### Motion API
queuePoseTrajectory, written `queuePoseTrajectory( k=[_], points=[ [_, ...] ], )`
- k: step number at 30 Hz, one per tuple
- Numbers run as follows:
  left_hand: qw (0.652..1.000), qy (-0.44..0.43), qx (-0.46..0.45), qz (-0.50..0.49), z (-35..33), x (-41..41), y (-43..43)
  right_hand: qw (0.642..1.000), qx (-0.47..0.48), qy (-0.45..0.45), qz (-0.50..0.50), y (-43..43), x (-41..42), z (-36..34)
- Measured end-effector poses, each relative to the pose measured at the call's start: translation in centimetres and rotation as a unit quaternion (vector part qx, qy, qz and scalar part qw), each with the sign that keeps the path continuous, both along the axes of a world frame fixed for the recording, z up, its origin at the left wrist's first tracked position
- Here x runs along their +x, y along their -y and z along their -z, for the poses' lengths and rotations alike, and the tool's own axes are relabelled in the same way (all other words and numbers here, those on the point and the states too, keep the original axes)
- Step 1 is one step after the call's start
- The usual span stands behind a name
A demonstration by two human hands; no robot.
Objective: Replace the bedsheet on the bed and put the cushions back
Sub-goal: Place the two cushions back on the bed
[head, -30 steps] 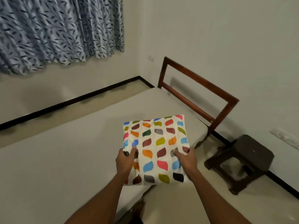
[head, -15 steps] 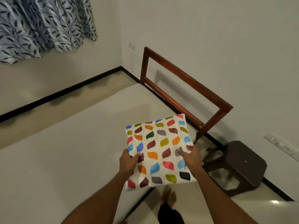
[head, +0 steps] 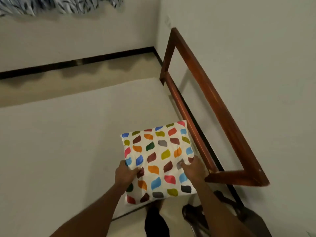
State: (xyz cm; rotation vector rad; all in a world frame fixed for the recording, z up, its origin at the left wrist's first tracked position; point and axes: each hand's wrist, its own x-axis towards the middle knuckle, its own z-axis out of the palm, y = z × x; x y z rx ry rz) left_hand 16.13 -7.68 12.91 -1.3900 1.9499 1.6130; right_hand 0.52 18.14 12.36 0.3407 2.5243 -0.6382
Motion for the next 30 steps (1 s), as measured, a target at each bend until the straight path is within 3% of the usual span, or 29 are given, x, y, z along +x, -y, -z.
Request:
queuePoseTrajectory(
  k=[10,18,25,30],
  points=[
    [0.994,0.076,-0.024,-0.069,11.6,-13.6,-6.8,0.993,-0.031,0.085,-0.075,-2.7,-15.9,12.3],
    [0.986,0.138,-0.002,-0.095,18.2,-16.2,-8.5,0.993,-0.026,0.085,-0.08,-2.9,-17.8,21.1],
    [0.983,0.171,0.042,-0.043,16.3,-17.5,-7.8,0.989,0.007,0.044,-0.139,-0.9,-16.9,18.6],
    [0.985,0.166,-0.003,0.057,9.2,-17.1,-7.1,0.965,0.022,0.095,-0.243,1.2,-15.9,11.3]
  ],
)
